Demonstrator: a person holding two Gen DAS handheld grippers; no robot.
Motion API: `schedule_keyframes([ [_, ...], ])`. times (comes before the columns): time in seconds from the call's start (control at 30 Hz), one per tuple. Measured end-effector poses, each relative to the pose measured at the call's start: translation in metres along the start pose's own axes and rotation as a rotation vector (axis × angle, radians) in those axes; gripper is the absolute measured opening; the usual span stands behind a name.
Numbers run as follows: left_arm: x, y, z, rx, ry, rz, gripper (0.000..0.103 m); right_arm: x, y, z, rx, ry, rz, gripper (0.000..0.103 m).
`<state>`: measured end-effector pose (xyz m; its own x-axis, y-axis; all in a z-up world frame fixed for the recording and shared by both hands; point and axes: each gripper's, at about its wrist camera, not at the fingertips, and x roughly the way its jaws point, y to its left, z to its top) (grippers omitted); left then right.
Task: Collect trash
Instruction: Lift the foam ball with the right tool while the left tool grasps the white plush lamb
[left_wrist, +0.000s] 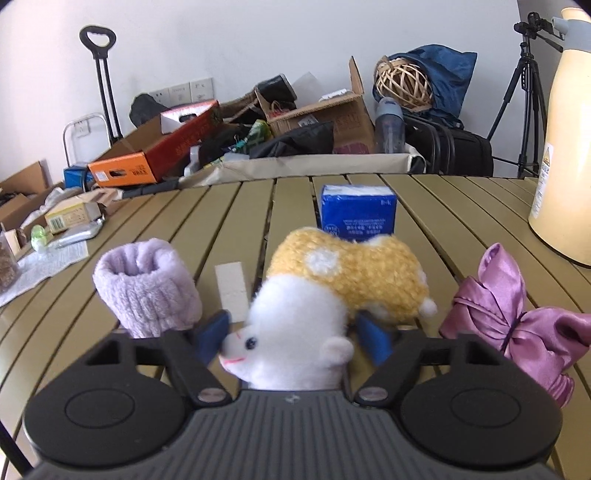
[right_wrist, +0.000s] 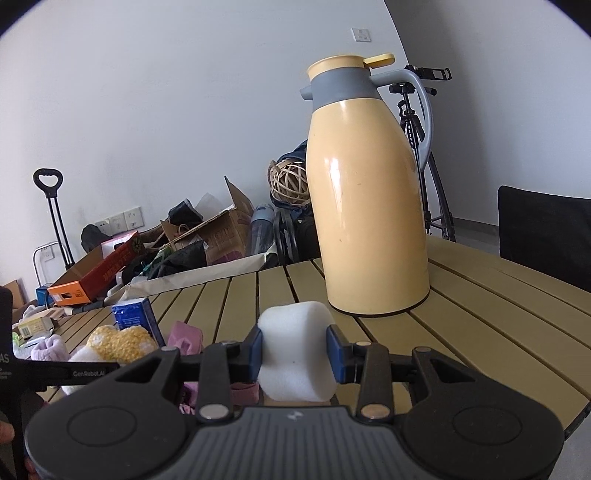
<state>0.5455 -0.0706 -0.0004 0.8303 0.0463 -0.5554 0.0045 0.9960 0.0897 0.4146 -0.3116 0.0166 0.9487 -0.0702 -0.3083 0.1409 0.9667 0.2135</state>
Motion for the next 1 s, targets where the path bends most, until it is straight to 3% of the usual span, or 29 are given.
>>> schedule_keyframes([
  [0.47,-0.013,0.013,-0.001,-0.070,-0.022,0.007,0.060,-0.009,0.008,0.001,-0.001,-0.013,0.050,0.035],
  [0.77,-0.064,0.027,0.001,-0.147,-0.105,-0.066,0.055,-0.030,0.017,0.002,0.003,-0.037,0.112,0.035],
  [1.0,-0.103,0.039,-0.001,-0.144,-0.166,-0.099,0.051,-0.048,0.033,0.000,-0.015,-0.059,0.148,0.035],
])
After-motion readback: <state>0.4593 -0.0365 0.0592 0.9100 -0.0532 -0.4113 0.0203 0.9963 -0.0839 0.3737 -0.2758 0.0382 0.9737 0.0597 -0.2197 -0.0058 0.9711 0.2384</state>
